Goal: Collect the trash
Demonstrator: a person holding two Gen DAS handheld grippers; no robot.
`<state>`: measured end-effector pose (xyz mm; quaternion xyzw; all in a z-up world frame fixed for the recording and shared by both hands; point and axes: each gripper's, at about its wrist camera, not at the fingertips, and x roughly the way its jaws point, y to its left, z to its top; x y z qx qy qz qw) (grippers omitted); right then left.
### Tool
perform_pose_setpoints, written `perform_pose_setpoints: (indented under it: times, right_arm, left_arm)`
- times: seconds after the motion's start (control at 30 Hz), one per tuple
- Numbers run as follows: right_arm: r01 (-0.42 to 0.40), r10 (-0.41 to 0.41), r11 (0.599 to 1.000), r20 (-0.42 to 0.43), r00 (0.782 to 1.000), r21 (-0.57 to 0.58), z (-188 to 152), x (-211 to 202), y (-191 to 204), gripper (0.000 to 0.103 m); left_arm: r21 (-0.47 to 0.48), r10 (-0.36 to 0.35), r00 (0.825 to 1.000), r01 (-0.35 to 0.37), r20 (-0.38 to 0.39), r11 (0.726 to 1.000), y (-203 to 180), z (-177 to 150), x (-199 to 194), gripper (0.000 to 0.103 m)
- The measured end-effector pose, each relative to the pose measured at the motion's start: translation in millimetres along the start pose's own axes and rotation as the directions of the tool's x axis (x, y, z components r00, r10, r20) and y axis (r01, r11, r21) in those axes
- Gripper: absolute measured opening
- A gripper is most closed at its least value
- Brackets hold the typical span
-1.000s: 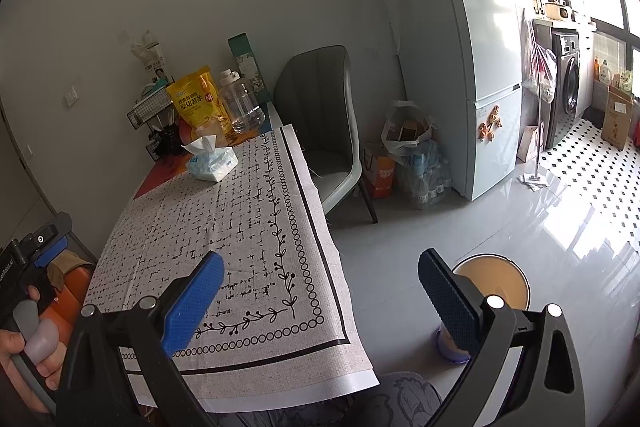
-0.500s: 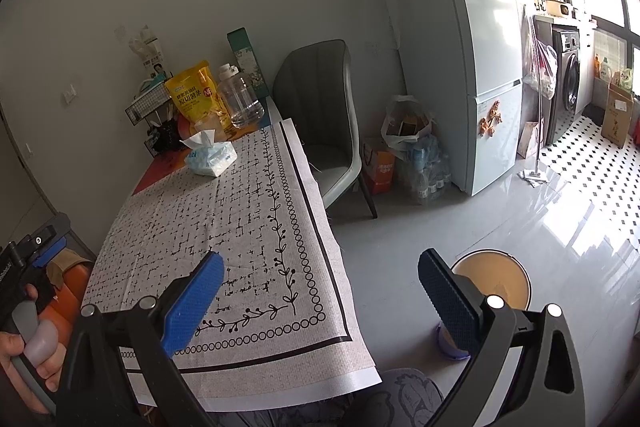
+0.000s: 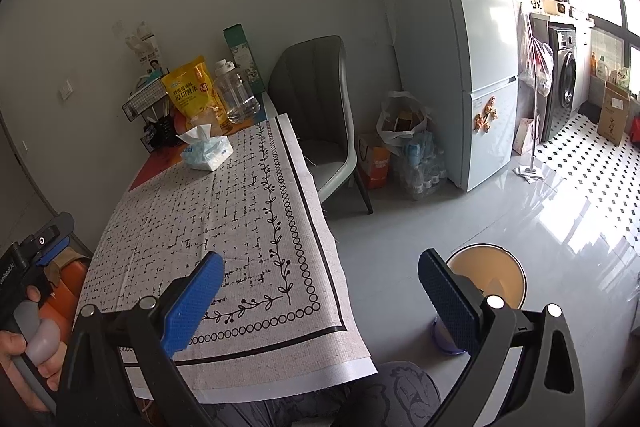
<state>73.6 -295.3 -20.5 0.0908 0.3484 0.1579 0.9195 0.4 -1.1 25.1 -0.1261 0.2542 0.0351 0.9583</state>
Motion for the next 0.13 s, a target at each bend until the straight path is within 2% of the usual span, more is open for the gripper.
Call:
perform_pose_setpoints:
  times: [0.13]
  right_arm:
    - [0.009,-0.009,1.000,-0.007,1.000,0.004,-0.3,4.7,-2.2,0.095]
  left_arm:
    - [-0.009,-0.006,0.999,0.005,-0.034,1.000,3.5,-3.8,12.7,0.097]
